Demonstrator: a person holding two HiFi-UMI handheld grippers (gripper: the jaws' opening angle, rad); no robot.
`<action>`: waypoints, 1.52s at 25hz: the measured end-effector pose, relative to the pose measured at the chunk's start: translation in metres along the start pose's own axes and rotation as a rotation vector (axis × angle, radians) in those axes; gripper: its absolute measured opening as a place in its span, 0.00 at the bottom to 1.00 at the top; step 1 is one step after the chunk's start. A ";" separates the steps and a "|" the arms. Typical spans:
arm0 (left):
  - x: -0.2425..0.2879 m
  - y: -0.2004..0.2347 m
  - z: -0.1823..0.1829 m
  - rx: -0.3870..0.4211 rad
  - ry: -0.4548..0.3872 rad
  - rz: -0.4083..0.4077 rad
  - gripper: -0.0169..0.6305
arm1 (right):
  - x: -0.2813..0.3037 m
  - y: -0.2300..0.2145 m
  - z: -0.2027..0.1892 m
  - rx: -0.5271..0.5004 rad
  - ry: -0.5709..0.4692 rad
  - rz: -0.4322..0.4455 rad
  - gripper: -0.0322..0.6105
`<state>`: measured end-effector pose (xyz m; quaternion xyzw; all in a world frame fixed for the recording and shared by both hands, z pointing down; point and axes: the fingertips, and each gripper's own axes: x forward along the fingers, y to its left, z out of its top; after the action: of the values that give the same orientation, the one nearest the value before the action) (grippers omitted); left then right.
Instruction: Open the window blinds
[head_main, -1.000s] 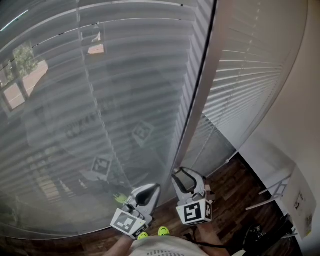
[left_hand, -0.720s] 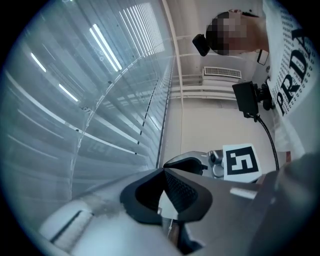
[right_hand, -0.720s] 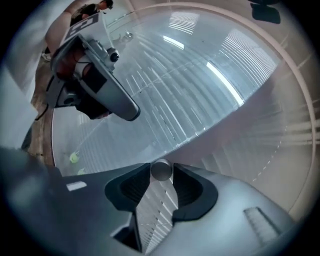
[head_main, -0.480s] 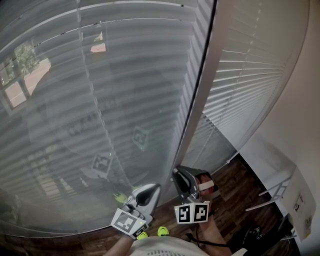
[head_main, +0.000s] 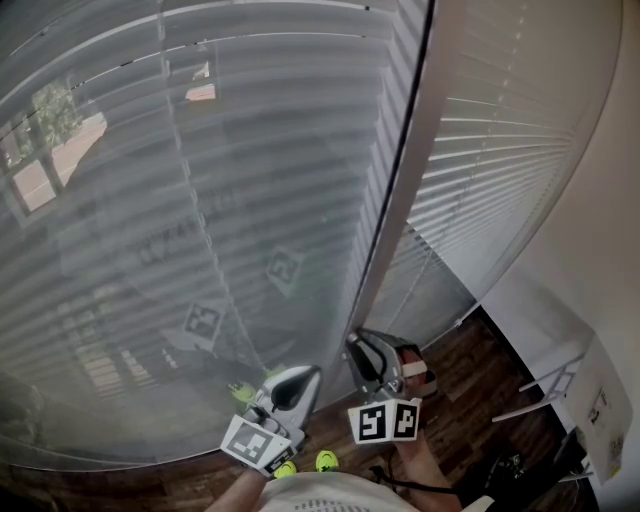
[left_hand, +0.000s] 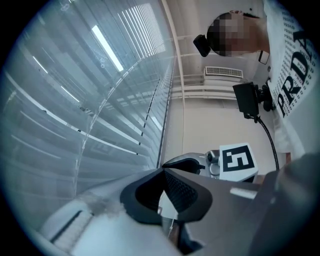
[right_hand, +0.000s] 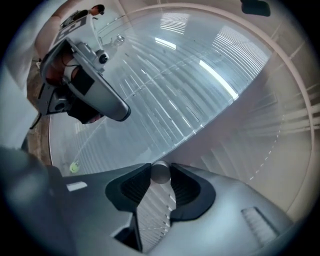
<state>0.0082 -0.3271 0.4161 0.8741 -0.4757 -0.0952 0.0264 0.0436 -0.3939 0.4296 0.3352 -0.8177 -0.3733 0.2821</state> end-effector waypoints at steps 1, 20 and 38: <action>0.000 0.000 0.000 0.002 0.000 0.000 0.01 | 0.000 -0.001 0.000 0.038 -0.008 0.001 0.25; -0.007 -0.005 -0.001 -0.007 0.016 -0.006 0.01 | -0.001 -0.011 -0.002 0.543 -0.093 0.014 0.25; -0.003 -0.010 -0.003 -0.014 0.015 -0.030 0.01 | 0.000 -0.015 -0.010 0.933 -0.185 0.032 0.25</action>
<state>0.0158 -0.3194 0.4179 0.8816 -0.4617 -0.0921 0.0347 0.0563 -0.4055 0.4234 0.3789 -0.9248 0.0098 0.0334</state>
